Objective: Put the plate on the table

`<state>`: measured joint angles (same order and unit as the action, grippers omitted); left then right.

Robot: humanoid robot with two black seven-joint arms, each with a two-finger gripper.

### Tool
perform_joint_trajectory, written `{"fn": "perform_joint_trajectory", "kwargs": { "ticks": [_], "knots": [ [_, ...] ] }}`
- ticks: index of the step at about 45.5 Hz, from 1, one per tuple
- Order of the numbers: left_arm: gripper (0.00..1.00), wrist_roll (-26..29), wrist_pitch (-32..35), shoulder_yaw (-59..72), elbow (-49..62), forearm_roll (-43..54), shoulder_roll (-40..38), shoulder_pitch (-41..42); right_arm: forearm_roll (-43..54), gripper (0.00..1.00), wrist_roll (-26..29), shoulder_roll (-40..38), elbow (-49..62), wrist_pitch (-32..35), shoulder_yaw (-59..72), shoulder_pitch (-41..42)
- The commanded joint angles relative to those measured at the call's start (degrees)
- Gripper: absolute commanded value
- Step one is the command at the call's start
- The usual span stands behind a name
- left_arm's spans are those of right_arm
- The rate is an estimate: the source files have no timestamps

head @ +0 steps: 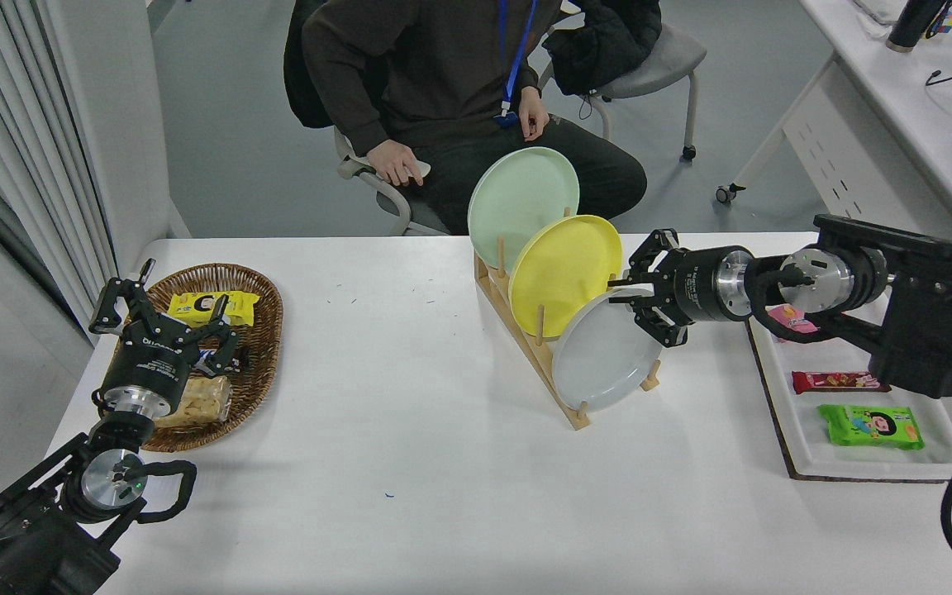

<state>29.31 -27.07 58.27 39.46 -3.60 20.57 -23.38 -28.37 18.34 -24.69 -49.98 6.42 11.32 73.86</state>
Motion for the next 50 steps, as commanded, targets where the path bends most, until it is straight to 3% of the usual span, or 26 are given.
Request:
{"fn": "perform_joint_trajectory", "kwargs": {
  "ticks": [1,8,19,50],
  "knots": [
    [0.98,-0.04,0.0,0.0,0.0,0.0,0.0,0.0,-0.02,0.11,0.82,-0.01,-0.12,-0.01,-0.24,0.06],
    [0.98,0.05,0.0,0.0,0.0,0.0,0.0,0.0,0.07,0.1,0.82,-0.1,-0.12,0.08,-0.94,0.06],
    [0.98,-0.04,0.0,0.0,0.0,0.0,0.0,0.0,0.42,0.0,1.08,-0.54,-0.2,0.17,-2.35,0.5],
    [0.98,0.05,0.0,0.0,0.0,0.0,0.0,0.0,2.18,0.0,6.62,-5.72,-0.64,1.31,-10.7,5.59]
  ]
}}
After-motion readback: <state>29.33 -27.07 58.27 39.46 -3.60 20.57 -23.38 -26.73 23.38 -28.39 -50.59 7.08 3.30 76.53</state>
